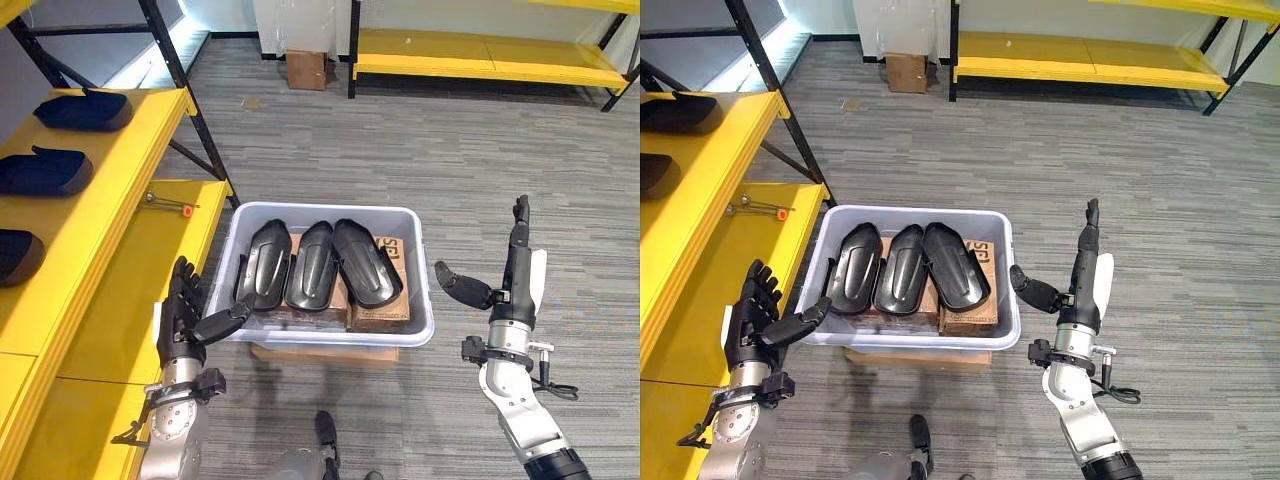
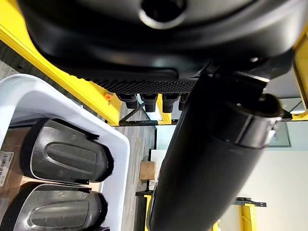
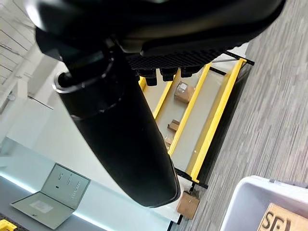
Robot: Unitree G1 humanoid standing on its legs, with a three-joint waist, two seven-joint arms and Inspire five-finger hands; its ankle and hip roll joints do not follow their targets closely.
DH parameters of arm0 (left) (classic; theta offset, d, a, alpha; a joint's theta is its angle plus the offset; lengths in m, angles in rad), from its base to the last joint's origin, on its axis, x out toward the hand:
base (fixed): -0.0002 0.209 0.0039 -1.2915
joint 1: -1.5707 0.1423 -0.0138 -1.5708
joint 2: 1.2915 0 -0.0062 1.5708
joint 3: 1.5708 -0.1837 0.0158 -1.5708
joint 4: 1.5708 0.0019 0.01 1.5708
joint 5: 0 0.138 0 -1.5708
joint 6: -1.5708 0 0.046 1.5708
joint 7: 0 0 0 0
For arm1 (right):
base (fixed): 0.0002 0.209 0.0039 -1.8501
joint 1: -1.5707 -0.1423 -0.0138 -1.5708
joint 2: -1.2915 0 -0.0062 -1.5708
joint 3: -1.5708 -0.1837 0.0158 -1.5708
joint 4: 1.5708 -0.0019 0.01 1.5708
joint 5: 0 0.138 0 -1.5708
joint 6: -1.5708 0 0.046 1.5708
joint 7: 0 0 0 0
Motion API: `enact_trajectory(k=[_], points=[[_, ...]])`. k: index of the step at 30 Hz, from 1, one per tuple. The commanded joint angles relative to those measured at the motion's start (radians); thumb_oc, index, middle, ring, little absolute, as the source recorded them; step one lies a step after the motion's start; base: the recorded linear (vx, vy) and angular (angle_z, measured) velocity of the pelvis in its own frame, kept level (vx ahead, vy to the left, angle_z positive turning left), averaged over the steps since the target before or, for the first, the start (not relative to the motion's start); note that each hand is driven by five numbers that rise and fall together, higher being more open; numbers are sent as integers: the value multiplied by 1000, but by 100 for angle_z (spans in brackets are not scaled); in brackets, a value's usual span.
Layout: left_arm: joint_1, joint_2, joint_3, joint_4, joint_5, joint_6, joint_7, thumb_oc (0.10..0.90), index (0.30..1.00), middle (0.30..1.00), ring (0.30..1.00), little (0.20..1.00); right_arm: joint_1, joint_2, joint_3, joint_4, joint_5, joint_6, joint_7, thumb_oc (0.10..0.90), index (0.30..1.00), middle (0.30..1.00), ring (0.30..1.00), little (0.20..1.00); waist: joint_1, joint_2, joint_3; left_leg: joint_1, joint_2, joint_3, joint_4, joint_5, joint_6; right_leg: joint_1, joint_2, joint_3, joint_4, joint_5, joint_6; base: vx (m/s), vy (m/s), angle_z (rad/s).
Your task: Move parts from the plastic box to the shelf.
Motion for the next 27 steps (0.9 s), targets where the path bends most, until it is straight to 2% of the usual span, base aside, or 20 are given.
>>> enact_trajectory(k=[1,3,4,5,6,7,9,10,11,12,13,14,17,21,27], points=[[-37,27,49,-61,38,-105,-5,900,1000,1000,1000,1000,-36,-24,-97,-70,-46,-66,-19,900,1000,1000,1000,1000,-3,-32,-99,-23,12,9,7,-106,-58,8,-25,-53,118,62,92,27,148,-9],[-44,31,55,-44,49,-96,-3,900,1000,1000,1000,1000,-24,-23,-105,-70,-42,-74,-11,900,1000,1000,1000,1000,-16,-39,-99,6,-12,8,-22,-120,-34,-57,-29,-53,291,138,145,39,206,-7],[-44,33,58,-43,49,-98,-6,900,1000,1000,1000,1000,-20,-23,-106,-73,-43,-75,-7,900,1000,1000,1000,1000,-19,-41,-99,9,-18,9,-24,-128,-26,-81,-34,-50,344,152,160,53,203,-1],[-42,34,62,-49,55,-94,-3,900,1000,1000,1000,1000,-15,-18,-103,-76,-55,-80,-5,900,1000,1000,1000,1000,-23,-37,-93,28,-19,7,-27,-141,-14,-135,-43,-54,476,211,190,55,170,5],[-38,36,64,-57,54,-88,2,900,1000,1000,1000,1000,-14,-13,-99,-78,-62,-82,-2,900,1000,1000,1000,1000,-26,-31,-88,41,-17,7,-29,-150,-8,-188,-60,-57,545,229,198,69,123,-11],[-32,45,66,-68,50,-77,11,900,1000,1000,1000,1000,-14,-8,-93,-72,-62,-92,5,900,1000,1000,1000,1000,-28,-20,-80,61,-5,9,-30,-155,-10,-242,-94,-85,553,208,184,48,28,-10],[-32,50,66,-70,47,-74,14,900,1000,1000,1000,1000,-18,-6,-90,-67,-62,-98,6,900,1000,1000,1000,1000,-29,-17,-74,71,4,6,-28,-152,-18,-255,-106,-97,505,192,172,41,-90,-11],[-42,60,63,-71,47,-65,19,900,1000,1000,1000,1000,-25,-5,-86,-60,-61,-110,1,900,1000,1000,1000,1000,-35,-10,-59,93,26,-14,-26,-145,-41,-264,-110,-97,394,181,151,60,-259,-8],[-54,66,56,-71,49,-63,29,900,1000,1000,1000,1000,-28,-4,-85,-64,-56,-121,-4,900,1000,1000,1000,1000,-47,-6,-42,118,48,-39,-29,-144,-59,-288,-127,-78,304,216,147,-3,-314,9],[-60,68,52,-71,52,-64,38,900,1000,1000,1000,1000,-30,-1,-85,-69,-57,-122,-5,900,1000,1000,1000,1000,-53,0,-31,119,66,-32,-30,-125,-65,-299,-126,-84,255,266,133,26,-326,25],[-60,68,35,-76,62,-68,58,900,1000,1000,1000,1000,-24,10,-83,-92,-59,-107,3,900,1000,1000,1000,1000,-74,6,-16,148,87,-55,-30,-135,-77,-336,-141,-40,230,307,143,46,-242,41],[-58,67,32,-80,62,-65,59,900,1000,1000,1000,1000,-21,10,-85,-97,-60,-100,5,900,1000,1000,1000,1000,-76,10,-15,154,97,-64,-30,-133,-87,-320,-138,-45,204,282,140,149,-232,62],[-50,63,23,-80,48,-57,47,900,1000,1000,1000,1000,-14,3,-92,-95,-51,-78,9,900,1000,1000,1000,1000,-72,12,-31,157,97,-90,-30,-122,-101,-272,-131,-64,157,266,141,107,-121,54],[-31,43,14,-79,45,-71,29,900,1000,1000,1000,1000,-8,-7,-98,-73,-38,-68,-14,900,1000,1000,1000,1000,-65,13,-62,151,98,-94,-30,-106,-119,-188,-101,-78,81,201,112,85,-71,13],[0,41,38,-90,43,-65,26,900,1000,1000,1000,1000,25,-15,-106,-81,-24,-58,10,900,1000,1000,1000,1000,-66,15,-79,157,104,-76,-30,-108,-129,-126,-92,-89,10,181,93,74,-48,-12]])
